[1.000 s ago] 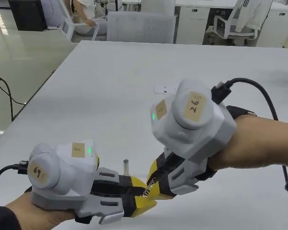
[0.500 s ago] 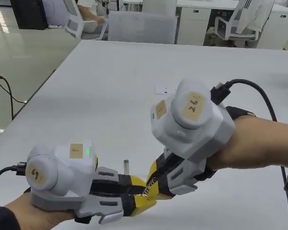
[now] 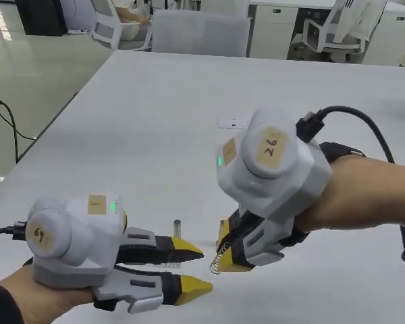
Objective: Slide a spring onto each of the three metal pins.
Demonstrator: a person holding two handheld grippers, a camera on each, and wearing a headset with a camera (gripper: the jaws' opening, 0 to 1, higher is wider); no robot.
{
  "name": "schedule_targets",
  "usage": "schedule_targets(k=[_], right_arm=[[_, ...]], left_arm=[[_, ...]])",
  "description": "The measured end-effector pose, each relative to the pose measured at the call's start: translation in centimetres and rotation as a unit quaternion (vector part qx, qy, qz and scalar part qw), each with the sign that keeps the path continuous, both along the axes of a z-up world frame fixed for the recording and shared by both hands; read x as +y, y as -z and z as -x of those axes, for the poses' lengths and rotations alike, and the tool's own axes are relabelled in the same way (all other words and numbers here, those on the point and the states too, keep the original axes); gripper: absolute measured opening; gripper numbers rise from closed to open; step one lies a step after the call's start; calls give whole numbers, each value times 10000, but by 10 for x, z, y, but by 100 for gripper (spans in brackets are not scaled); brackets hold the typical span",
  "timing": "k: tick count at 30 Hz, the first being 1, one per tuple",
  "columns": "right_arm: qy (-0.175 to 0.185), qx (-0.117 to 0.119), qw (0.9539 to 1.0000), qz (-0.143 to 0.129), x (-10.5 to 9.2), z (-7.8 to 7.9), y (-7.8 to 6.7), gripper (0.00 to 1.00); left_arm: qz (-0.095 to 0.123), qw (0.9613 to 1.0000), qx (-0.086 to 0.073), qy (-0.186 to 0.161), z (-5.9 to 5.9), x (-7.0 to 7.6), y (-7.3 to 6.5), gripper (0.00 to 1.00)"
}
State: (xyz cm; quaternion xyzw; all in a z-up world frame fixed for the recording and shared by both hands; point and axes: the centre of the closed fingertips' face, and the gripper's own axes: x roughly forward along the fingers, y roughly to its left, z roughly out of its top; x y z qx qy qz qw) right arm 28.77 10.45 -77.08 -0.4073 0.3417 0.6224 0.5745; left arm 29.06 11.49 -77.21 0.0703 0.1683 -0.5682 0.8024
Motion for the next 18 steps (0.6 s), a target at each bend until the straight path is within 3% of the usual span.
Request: schedule_targets(k=[9, 18], right_arm=[[93, -32, 9999, 60, -8, -6, 0, 8], [132, -40, 9999, 88, -10, -10, 1, 8]], left_arm=[[-18, 9993, 51, -363, -2, 22, 6, 28], [91, 9959, 88, -891, -2, 46, 6, 34]])
